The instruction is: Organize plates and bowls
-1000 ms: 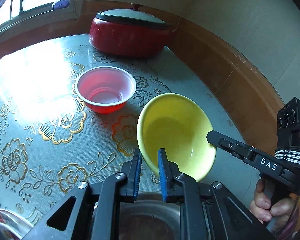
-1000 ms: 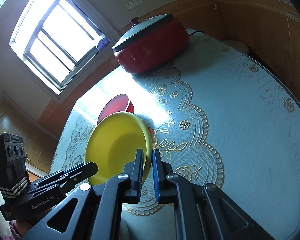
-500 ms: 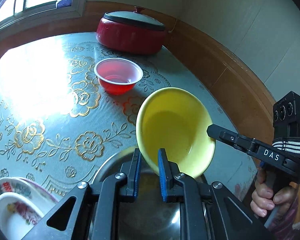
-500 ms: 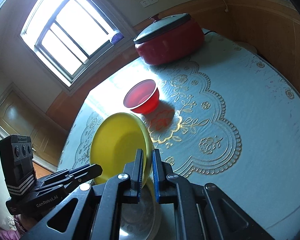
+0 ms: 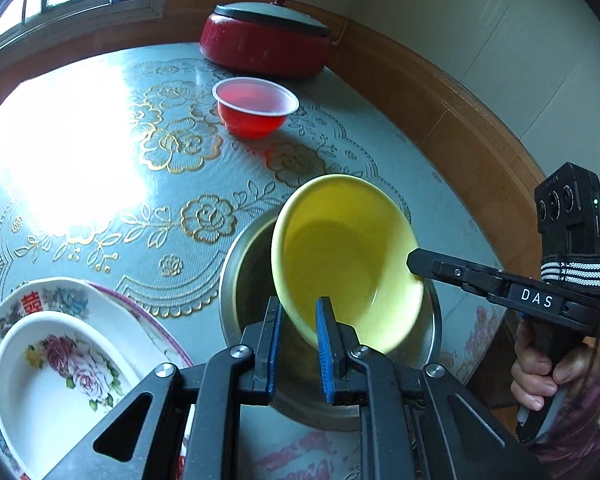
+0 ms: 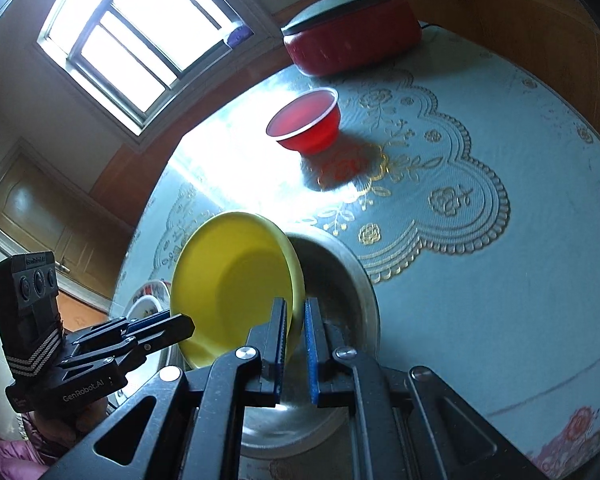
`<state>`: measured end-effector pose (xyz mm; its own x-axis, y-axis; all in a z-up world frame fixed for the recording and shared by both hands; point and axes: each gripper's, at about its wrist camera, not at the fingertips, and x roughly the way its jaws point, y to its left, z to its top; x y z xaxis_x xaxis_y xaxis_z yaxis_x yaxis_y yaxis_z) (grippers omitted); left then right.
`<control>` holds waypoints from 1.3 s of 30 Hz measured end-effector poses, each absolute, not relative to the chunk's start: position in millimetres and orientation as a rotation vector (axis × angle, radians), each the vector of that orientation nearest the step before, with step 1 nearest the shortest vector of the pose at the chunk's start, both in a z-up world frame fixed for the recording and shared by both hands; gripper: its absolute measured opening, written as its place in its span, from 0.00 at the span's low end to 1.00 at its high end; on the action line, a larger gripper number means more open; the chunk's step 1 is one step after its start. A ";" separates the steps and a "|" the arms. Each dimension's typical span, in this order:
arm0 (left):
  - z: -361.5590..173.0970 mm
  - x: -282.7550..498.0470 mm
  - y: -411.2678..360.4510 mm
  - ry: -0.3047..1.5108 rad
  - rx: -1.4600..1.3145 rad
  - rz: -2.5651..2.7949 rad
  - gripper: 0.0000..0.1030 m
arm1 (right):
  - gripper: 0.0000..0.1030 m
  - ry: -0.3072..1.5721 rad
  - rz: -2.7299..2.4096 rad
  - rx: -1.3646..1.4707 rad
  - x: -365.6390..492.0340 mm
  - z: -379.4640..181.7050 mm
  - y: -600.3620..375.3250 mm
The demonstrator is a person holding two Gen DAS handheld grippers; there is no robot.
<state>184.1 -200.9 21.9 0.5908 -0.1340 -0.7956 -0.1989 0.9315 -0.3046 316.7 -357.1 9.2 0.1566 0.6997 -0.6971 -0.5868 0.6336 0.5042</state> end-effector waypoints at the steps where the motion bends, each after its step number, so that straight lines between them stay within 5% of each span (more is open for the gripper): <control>1: 19.7 183.3 -201.3 0.952 -0.382 0.034 0.16 | 0.07 1.079 0.918 0.120 314.7 7.3 -357.5; 39: 1.2 186.7 -208.8 1.002 -0.292 0.028 0.21 | 0.15 1.066 0.812 -0.192 289.7 2.7 -336.1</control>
